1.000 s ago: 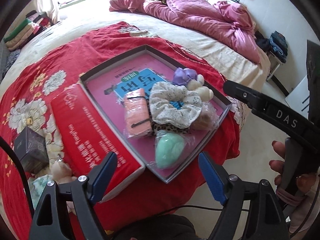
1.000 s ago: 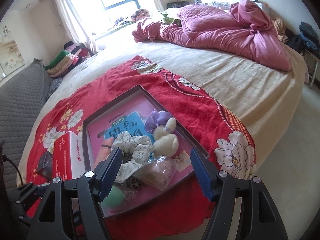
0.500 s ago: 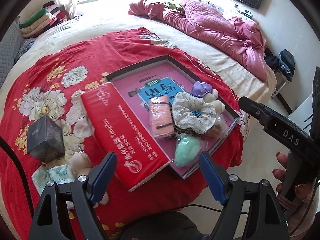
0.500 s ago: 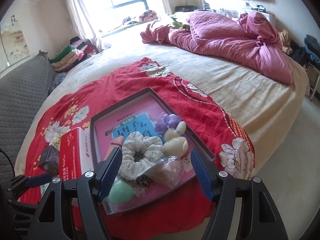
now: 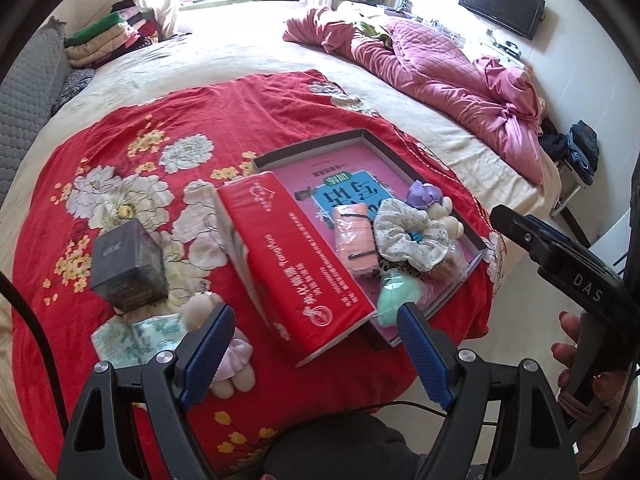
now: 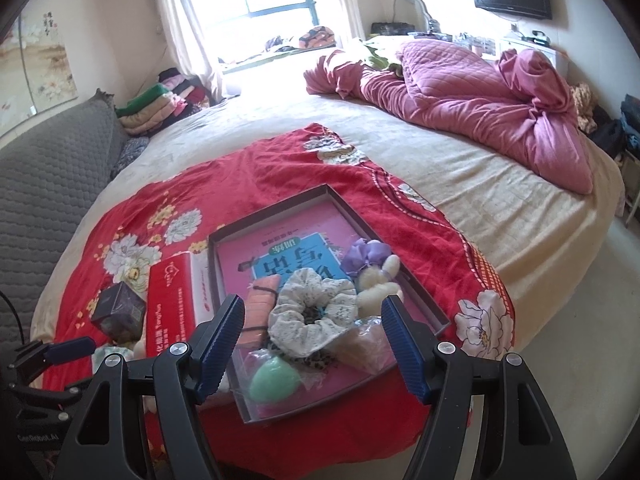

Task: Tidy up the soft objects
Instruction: 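Move both grippers back toward the remaining pile of soft items, then lower both open grippers toward the tissue packs beside the dark blue box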

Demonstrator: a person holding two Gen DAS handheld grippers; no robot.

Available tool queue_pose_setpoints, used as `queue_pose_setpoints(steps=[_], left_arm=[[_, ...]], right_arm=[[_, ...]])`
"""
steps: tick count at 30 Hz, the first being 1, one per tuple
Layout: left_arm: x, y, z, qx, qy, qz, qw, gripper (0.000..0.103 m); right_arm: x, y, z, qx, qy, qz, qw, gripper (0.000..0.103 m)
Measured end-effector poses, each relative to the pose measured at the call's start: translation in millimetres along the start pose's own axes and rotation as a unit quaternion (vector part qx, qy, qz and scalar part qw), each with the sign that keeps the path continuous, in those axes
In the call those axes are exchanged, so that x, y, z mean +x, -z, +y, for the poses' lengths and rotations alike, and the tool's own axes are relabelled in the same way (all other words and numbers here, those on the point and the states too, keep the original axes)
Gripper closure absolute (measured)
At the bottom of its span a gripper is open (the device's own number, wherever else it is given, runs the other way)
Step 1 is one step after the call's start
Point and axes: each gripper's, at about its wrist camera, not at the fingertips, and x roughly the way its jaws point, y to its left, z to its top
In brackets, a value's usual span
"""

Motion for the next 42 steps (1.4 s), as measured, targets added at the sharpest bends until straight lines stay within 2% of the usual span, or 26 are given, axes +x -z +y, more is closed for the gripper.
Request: queue_pose_setpoints(steps=[14, 22, 32, 42], left_arm=[[-32, 5, 39, -0.039, 0.001, -0.027, 0.9989, 0.020], [-50, 15, 70, -0.062, -0.018, -0.038, 0.9972, 0.020], [-77, 28, 132, -0.123, -0.049, -0.051, 0.9899, 0.020], [-86, 46, 181, -0.167, -0.072, -0.051, 0.9820, 0.020]], right_arm=[[-20, -5, 38, -0.039, -0.008, -0.009, 0.999, 0.031], [-29, -5, 69, -0.062, -0.021, -0.014, 0.998, 0.031], [-43, -6, 109, -0.095, -0.047, -0.023, 0.994, 0.031], [-42, 0, 138, -0.123, -0.065, -0.017, 0.990, 0.031]])
